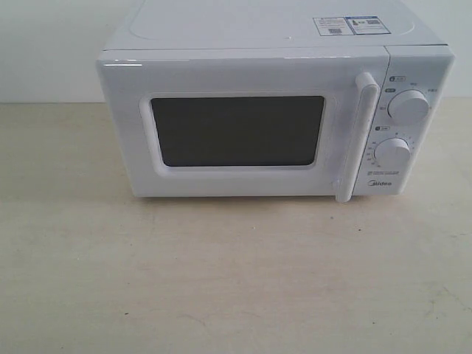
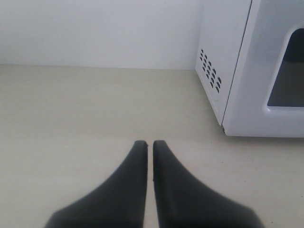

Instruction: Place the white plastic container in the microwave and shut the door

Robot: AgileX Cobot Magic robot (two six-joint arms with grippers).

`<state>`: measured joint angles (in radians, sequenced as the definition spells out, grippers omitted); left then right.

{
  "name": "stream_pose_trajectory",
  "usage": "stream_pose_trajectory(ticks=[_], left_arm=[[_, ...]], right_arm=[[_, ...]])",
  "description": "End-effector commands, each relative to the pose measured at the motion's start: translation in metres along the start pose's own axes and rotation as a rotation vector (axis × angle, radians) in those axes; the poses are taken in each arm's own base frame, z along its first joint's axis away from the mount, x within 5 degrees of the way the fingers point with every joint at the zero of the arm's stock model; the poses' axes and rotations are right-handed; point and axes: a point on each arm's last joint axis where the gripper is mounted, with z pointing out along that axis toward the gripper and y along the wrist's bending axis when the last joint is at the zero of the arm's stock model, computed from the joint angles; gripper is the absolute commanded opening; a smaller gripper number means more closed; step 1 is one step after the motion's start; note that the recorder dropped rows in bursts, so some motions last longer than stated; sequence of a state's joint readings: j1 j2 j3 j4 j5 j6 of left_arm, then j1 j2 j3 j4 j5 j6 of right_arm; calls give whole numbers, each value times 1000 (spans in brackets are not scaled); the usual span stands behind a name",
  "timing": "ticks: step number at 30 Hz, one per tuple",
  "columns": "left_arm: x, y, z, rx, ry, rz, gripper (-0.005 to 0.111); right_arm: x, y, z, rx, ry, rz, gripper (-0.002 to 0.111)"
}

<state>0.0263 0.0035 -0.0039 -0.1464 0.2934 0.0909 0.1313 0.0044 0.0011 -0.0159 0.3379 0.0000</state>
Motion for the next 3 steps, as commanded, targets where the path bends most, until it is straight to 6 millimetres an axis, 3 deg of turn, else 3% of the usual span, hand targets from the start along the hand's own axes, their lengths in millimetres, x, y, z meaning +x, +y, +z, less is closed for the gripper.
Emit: stream_pose_trajectory(ticks=[1, 3], left_arm=[[0, 0, 0, -5, -8, -2, 4], [0, 0, 0, -5, -8, -2, 4]], right_arm=[[-1, 0, 0, 2, -9, 4, 0], [-1, 0, 0, 2, -9, 4, 0]])
